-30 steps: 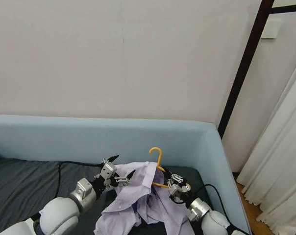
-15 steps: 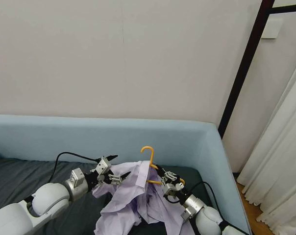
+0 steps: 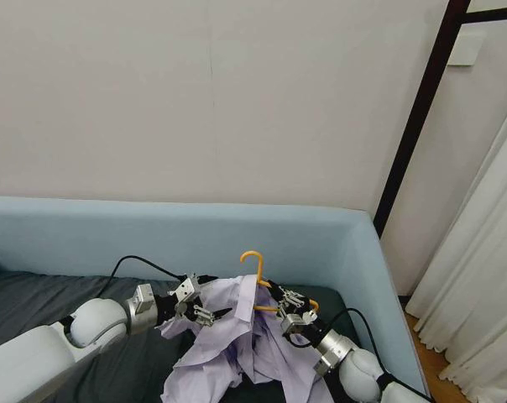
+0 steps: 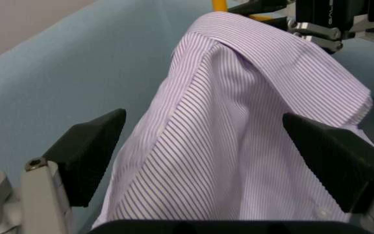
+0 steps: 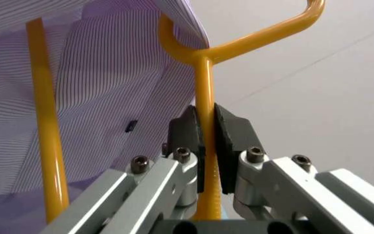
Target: Pick up the clothes from the sofa and hang them on the clothes hanger.
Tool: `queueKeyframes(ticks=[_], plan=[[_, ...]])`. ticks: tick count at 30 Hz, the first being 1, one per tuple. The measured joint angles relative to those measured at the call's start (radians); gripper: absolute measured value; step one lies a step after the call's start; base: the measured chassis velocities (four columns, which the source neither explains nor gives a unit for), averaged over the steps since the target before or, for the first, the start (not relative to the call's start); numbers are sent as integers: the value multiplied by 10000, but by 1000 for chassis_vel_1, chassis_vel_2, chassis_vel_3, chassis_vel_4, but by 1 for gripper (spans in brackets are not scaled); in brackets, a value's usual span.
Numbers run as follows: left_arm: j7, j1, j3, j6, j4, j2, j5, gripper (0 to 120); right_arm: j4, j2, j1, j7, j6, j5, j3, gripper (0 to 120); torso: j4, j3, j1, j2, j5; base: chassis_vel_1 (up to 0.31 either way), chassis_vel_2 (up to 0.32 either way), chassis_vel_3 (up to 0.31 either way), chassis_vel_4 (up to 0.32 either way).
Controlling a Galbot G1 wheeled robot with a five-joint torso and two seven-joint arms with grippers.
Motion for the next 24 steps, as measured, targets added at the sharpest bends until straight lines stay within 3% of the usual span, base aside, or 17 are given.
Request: queueKeyframes(ticks=[10,12,24], plan=[[77,-1351,1102,59,470,-293,-93,91,-51,-4,87,6,366,-349,111,5,1,0,0,0,2,0,0,0,0],[82,-1547,1474,40,649,-470,81,81,-87,79,187,82,494,-671,175,5,-1,-1,0,0,0,0,0,0,0],[44,-1331,1538,-143,911,-668,140,36,-162,140,152,188,717,-1084,196,5,0,-1,0,0,-1,0,0,0,0]])
